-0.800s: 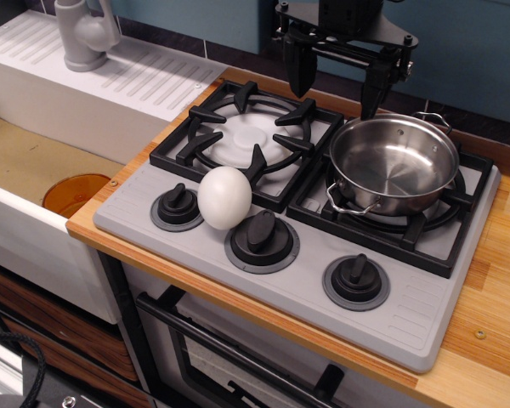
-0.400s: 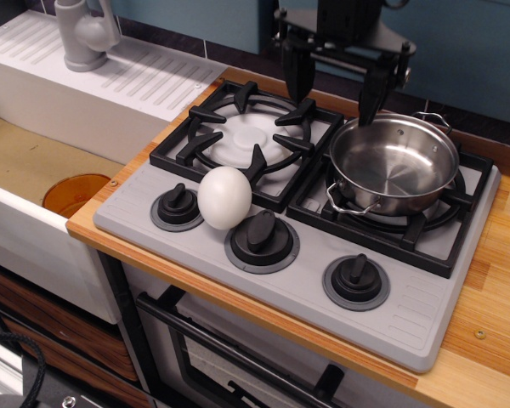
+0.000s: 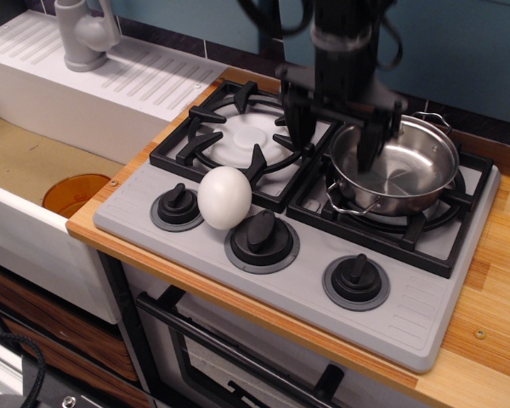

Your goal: Put pot or pan on stove and put egg in pot or pan

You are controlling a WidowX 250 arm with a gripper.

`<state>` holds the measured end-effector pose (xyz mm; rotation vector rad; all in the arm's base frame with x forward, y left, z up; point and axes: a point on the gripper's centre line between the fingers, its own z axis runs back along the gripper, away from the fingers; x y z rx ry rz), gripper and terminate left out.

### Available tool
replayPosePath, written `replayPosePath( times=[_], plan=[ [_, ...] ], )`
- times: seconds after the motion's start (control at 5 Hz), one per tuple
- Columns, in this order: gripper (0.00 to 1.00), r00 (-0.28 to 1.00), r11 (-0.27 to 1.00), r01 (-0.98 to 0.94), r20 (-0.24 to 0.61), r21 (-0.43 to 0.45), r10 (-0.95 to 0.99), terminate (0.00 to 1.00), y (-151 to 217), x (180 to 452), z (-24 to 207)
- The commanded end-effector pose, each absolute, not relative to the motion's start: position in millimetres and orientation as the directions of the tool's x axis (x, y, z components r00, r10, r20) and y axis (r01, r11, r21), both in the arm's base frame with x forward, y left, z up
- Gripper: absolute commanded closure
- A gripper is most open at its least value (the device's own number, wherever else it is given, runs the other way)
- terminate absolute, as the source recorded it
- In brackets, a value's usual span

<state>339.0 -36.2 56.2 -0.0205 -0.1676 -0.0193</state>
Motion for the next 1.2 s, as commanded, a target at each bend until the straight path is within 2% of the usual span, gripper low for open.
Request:
replayPosePath(
  times=[0.0, 0.2, 0.6, 1.0],
  plan=[
    [0.00, 0.969, 0.999, 0.018, 0.248, -0.039, -0.007, 0.00, -34.3, 345.5, 48.1],
    [1.00, 0.970, 0.999, 0.013, 0.243, -0.040, -0.003, 0.00, -36.1, 345.0, 45.5],
    [1.00, 0.968, 0.998, 0.026, 0.249, -0.050, -0.013, 0.00, -36.8, 343.6, 50.7],
    [1.00, 0.972, 0.998, 0.028, 0.234, -0.058, -0.014, 0.00, -37.1, 344.1, 67.2]
  ],
)
